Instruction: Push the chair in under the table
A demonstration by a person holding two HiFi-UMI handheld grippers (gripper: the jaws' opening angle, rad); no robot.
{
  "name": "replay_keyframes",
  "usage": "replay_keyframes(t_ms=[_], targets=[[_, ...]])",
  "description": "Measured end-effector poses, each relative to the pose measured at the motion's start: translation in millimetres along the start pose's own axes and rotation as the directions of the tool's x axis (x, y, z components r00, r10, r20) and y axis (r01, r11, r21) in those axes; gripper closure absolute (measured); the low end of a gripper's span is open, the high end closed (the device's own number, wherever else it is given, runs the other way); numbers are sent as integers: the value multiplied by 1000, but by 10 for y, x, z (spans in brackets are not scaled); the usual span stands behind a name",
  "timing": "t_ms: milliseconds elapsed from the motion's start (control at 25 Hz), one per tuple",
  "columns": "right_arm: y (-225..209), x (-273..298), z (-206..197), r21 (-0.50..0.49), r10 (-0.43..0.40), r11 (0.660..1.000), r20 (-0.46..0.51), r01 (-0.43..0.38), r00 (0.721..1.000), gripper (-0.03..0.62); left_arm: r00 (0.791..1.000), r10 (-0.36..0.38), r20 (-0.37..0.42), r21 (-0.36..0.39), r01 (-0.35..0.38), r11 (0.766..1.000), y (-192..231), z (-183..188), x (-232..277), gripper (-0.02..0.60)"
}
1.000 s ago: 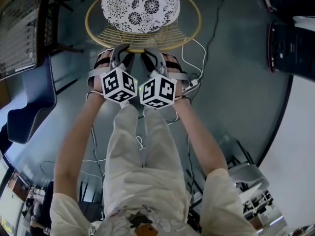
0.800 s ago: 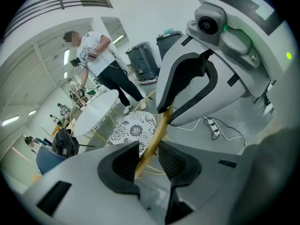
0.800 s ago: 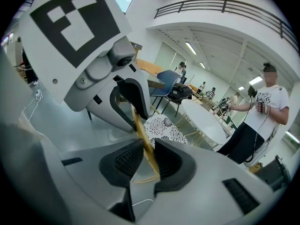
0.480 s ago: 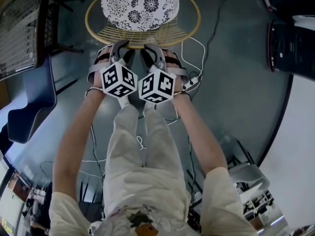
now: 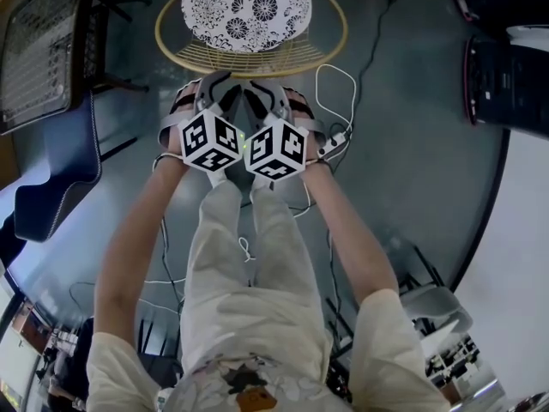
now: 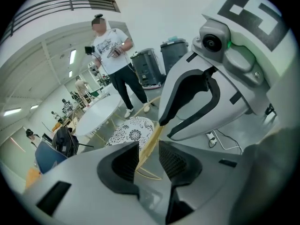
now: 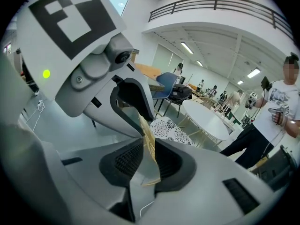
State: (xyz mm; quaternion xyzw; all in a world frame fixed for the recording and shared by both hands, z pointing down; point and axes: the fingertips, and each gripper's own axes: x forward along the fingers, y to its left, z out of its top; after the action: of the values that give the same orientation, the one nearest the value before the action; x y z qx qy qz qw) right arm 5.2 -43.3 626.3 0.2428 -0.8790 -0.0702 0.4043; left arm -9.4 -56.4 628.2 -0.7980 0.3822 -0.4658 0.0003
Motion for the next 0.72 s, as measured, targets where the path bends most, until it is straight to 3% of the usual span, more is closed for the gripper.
replay_keyframes(t_ms=[120, 240, 360, 600, 720], targets=[[3, -188, 70, 46, -13, 999, 22, 12, 1000, 523, 1000, 6, 16, -31, -6, 1000, -1, 50, -202, 453], [38, -472, 206, 126, -23, 992, 56, 15, 998, 523, 999, -18, 28, -126, 22, 992, -60, 48, -494, 453], [94, -823, 354, 198, -37, 980, 98, 16, 995, 524, 997, -33, 63, -246, 48, 968, -168, 108, -823, 454], [44, -1478, 764, 303, -63, 953, 178, 6, 982, 535, 991, 38, 131, -349, 11, 937, -176, 408, -1487, 545], [42, -1823, 1010, 345, -78, 939, 212, 0, 974, 546, 984, 70, 165, -419, 6, 908, -164, 546, -1870, 565]])
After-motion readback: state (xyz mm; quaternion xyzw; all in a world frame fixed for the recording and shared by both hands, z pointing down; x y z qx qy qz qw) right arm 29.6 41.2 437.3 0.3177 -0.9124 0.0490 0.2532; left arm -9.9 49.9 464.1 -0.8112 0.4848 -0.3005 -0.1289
